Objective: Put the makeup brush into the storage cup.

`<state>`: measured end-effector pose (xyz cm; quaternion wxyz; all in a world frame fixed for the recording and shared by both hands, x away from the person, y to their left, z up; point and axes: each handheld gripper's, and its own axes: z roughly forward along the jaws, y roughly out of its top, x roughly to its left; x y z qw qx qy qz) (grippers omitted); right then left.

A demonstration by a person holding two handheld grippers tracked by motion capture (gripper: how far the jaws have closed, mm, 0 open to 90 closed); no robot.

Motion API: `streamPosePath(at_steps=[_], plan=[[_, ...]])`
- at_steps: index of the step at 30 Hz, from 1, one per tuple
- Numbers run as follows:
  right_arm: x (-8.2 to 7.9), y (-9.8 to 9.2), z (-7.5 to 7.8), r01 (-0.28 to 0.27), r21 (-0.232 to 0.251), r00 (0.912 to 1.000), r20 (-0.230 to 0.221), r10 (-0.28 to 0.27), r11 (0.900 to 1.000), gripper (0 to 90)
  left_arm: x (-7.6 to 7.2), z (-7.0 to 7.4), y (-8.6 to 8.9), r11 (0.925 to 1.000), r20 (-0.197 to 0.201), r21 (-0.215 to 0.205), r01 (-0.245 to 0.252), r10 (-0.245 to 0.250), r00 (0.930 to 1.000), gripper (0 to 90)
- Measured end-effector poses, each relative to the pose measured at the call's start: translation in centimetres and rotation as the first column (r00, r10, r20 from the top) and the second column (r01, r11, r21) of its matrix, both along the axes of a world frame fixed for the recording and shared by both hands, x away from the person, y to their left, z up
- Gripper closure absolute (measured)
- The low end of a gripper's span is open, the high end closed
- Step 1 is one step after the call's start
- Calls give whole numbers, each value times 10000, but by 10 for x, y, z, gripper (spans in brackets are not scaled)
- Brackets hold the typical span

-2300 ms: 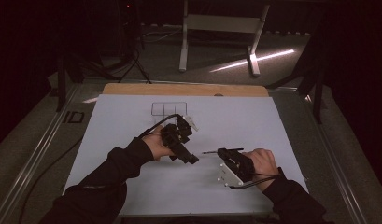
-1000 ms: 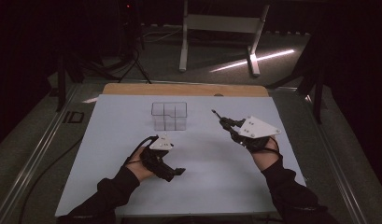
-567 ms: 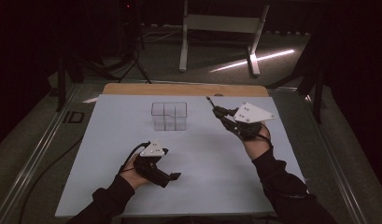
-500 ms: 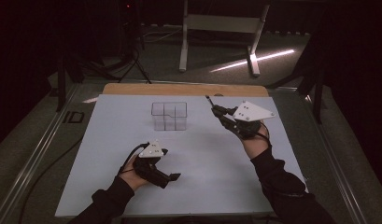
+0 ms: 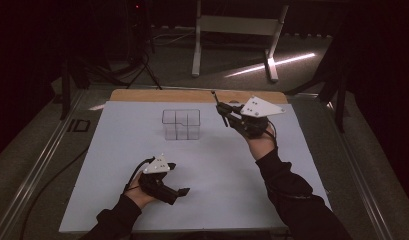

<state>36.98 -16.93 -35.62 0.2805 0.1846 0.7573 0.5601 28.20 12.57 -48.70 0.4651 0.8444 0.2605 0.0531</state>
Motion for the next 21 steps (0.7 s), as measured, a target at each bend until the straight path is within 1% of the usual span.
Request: streamPosePath(at_steps=[1, 2, 3, 4, 5, 10, 12, 13, 14, 15, 18, 21], plan=[[2, 4, 0, -16, 15, 10000, 43, 16, 10000, 838, 0, -1, 0, 10000, 11, 42, 15, -15, 10000, 20], [2, 4, 0, -16, 15, 10000, 43, 16, 10000, 838, 0, -1, 0, 10000, 11, 42, 15, -15, 10000, 20], [6, 9, 1, -15, 49, 10000, 80, 15, 10000, 838, 0, -3, 0, 10000, 64, 46, -24, 23, 10000, 20], [6, 9, 1, -15, 49, 10000, 80, 15, 10000, 838, 0, -3, 0, 10000, 64, 46, -24, 23, 10000, 20], [9, 14, 2, -91, 157, 9999, 76, 90, 9998, 838, 0, -4, 0, 9998, 91, 135, -146, 145, 9999, 20], [14, 22, 3, -163, 379, 9999, 23, 163, 9991, 838, -1, -7, 1, 9995, 106, 149, -270, 268, 9996, 19], [17, 26, 2, -153, 475, 9999, -24, 154, 9988, 838, -2, -8, 1, 9996, 62, 128, -263, 262, 9996, 20], [21, 29, 2, -167, 659, 9997, -147, 177, 9977, 838, -2, -9, 2, 9996, 94, 56, -266, 266, 9996, 19], [21, 29, 2, -167, 659, 9997, -147, 177, 9977, 838, -2, -9, 2, 9996, 94, 56, -266, 266, 9996, 20], [24, 32, 2, -193, 811, 9995, -224, 212, 9965, 838, -2, -9, 2, 9996, 123, 25, -286, 286, 9995, 20], [26, 35, 3, -170, 919, 9995, -240, 193, 9956, 838, -2, -9, 3, 9996, 106, -23, -276, 276, 9996, 19], [32, 40, 4, -155, 1157, 9995, -253, 185, 9932, 838, -2, -10, 4, 9995, 81, -79, -300, 301, 9995, 19]])
